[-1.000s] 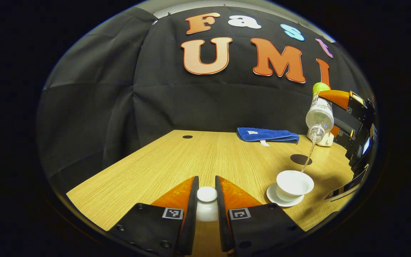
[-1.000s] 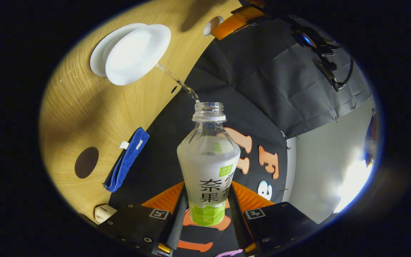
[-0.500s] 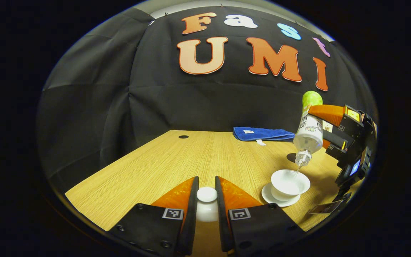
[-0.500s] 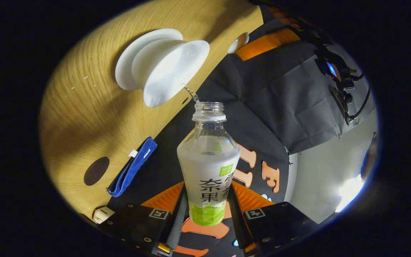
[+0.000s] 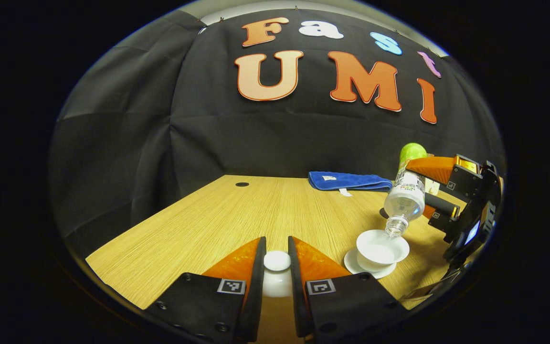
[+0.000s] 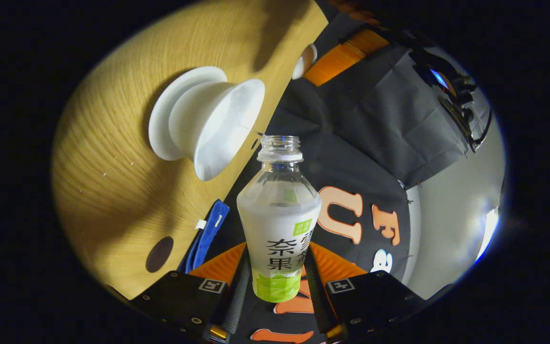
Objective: Open the teacup lid with one hand, grasp the water bottle and pour water into the teacup with the other hand; after pouring, place the water bottle on the coaster and then close the teacup lid.
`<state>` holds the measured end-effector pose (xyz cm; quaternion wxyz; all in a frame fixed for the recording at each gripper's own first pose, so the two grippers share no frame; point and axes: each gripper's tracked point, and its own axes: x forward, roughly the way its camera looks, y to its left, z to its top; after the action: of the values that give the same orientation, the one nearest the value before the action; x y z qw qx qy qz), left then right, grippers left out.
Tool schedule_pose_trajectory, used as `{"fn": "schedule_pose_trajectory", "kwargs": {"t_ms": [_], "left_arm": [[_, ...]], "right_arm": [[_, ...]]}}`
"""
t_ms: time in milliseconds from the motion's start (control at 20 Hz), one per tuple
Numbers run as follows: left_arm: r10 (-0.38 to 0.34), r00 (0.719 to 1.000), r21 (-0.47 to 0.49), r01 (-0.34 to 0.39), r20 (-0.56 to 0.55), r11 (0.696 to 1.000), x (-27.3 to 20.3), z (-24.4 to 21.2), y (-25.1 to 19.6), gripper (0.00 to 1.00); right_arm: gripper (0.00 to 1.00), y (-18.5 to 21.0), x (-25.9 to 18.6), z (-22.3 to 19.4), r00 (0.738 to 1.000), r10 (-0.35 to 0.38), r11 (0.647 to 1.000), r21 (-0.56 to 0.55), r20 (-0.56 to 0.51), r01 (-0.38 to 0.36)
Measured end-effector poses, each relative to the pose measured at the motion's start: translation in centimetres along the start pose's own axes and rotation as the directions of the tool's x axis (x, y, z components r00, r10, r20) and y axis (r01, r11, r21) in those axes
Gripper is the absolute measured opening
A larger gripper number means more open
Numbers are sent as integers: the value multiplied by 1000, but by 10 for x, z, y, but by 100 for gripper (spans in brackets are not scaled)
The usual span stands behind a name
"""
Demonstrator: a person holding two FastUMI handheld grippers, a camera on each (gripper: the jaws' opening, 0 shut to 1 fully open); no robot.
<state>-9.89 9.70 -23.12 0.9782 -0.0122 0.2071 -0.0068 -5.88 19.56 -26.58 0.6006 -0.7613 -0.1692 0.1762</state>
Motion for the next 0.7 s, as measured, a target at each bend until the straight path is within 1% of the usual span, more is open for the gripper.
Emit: {"fn": "schedule_pose_trajectory", "kwargs": {"t_ms": [100, 150, 200, 300, 450, 550, 600, 700], "left_arm": [[1, 1000, 1, -1, 5, 1000, 0, 2, -1, 32], [0, 1000, 1, 0, 7, 1000, 0, 4, -3, 32], [-3, 1000, 1, 3, 8, 1000, 0, 5, -5, 32], [-10, 1000, -1, 10, 9, 1000, 1, 8, -11, 32], [-16, 1000, -1, 16, 23, 1000, 2, 17, -19, 32], [-27, 999, -3, 27, 39, 1000, 1, 25, -28, 32], [-37, 998, -4, 37, 48, 999, 1, 29, -32, 32], [-56, 996, -12, 56, 67, 998, 0, 36, -42, 32]], "right_arm": [[62, 11, -2, -7, 999, 38, 990, 135, -36, -33], [63, 15, 0, -14, 996, 72, 973, 224, -56, -58], [63, 18, 0, -22, 992, 105, 945, 318, -74, -76], [63, 20, 10, -32, 983, 155, 877, 471, -98, -91], [63, 24, 15, -44, 975, 187, 774, 629, -122, -70], [63, 23, 21, -53, 970, 205, 681, 730, -129, -47], [63, 21, 22, -59, 969, 207, 631, 775, -138, -24], [63, 10, 25, -73, 968, 169, 545, 836, -186, 66]]}}
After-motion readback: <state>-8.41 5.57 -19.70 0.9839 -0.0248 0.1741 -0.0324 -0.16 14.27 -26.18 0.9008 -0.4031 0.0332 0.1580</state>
